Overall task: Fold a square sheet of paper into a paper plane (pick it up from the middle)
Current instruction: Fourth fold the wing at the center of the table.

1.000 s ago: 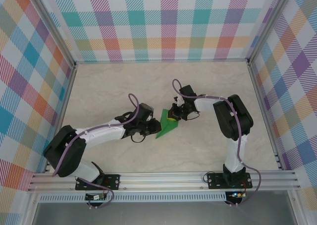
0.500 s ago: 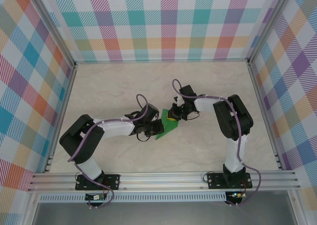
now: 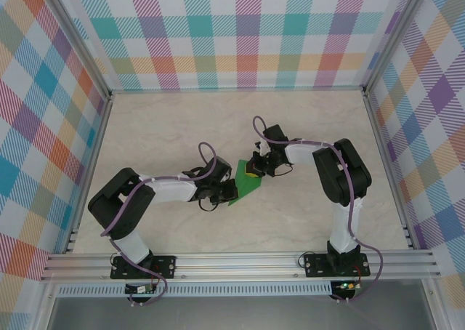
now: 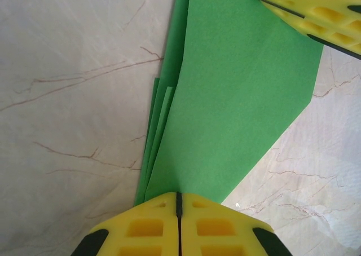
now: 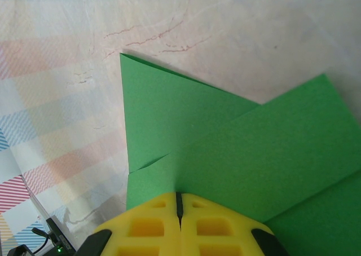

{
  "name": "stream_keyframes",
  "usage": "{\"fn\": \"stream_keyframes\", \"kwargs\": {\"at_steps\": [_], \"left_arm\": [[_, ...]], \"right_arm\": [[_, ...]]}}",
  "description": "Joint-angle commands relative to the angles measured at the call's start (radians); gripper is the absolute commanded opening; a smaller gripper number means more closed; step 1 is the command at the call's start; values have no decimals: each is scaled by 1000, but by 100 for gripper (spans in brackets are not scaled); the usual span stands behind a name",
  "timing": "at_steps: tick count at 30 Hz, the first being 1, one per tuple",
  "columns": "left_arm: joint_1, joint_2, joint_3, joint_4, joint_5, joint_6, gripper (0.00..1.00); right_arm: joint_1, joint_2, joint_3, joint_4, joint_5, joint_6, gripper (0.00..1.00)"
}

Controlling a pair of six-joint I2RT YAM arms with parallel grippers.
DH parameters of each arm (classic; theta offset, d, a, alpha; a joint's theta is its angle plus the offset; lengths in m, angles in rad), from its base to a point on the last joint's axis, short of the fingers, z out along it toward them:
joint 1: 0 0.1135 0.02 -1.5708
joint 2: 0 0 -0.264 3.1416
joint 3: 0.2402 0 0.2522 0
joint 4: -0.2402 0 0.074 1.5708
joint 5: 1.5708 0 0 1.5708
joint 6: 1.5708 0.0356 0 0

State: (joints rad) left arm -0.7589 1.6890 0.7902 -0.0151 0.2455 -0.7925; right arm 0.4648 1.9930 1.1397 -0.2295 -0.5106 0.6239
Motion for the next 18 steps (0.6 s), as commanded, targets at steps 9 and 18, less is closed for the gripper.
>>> {"fn": "stream_keyframes", "kwargs": {"at_steps": [9, 18], "left_arm": [[-8, -68, -133, -69, 46, -7, 3], [-8, -58, -132, -100, 66, 30, 0]], "right_arm": [[-4, 92, -32, -156, 174, -2, 0], [-5, 50, -7, -152, 139, -31, 0]]}}
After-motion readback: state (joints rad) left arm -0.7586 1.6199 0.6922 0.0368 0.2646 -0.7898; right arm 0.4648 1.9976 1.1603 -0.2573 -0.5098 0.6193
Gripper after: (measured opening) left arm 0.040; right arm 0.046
